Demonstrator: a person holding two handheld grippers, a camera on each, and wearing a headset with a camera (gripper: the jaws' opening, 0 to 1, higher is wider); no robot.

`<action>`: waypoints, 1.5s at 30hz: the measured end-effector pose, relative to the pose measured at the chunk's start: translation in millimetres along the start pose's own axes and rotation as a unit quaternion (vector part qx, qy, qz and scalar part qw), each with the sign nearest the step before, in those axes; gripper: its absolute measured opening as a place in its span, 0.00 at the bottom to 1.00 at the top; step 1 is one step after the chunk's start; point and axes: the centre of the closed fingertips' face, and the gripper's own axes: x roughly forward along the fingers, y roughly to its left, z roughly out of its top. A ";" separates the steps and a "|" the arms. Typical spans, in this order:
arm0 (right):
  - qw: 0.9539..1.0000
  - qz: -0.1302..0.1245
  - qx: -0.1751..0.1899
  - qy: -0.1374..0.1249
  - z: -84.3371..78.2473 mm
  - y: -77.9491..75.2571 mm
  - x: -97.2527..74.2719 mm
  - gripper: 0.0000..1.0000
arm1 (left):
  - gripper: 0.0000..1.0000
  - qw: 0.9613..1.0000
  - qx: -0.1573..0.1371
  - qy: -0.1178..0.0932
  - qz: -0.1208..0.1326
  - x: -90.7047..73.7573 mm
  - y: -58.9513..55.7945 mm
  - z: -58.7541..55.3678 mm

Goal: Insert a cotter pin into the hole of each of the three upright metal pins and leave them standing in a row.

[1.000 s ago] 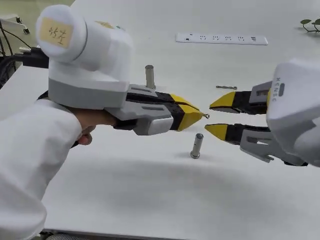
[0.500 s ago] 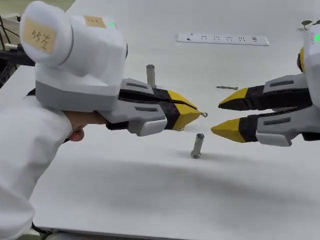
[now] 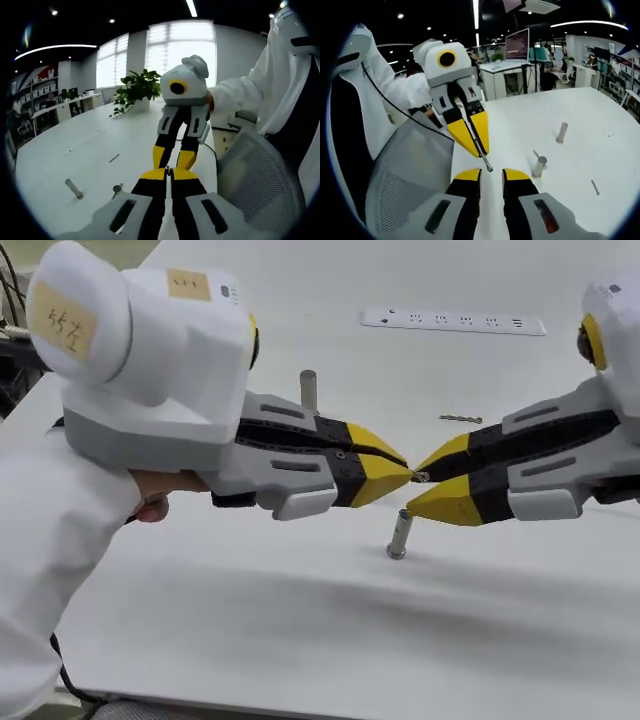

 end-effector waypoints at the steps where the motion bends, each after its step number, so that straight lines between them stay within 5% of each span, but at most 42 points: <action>1: 1.000 0.002 -0.004 0.001 0.2 -0.5 0.8 0.10 | 0.00 1.000 0.006 0.001 -0.002 0.2 -1.2 -0.3; 9: 1.000 0.015 -0.001 0.002 1.5 1.5 1.7 0.00 | 0.00 1.000 0.018 0.008 -0.010 -0.9 -2.7 -3.9; 28: 1.000 0.022 -0.019 0.006 -5.7 9.8 -3.6 0.00 | 0.00 0.999 0.021 0.026 -0.026 -1.6 -7.2 -15.2; 32: 1.000 0.026 -0.011 0.003 -8.5 14.0 -6.6 0.00 | 0.00 0.999 -0.011 0.037 -0.035 1.4 -12.1 -18.9; 39: 1.000 0.014 -0.005 -0.007 -11.5 15.2 -12.6 0.00 | 0.00 0.999 0.018 0.032 -0.040 4.9 -13.5 -19.2; 45: 1.000 -0.006 0.007 -0.006 -21.7 7.1 -19.9 0.00 | 0.16 0.999 0.007 0.044 -0.025 9.9 -3.7 -28.4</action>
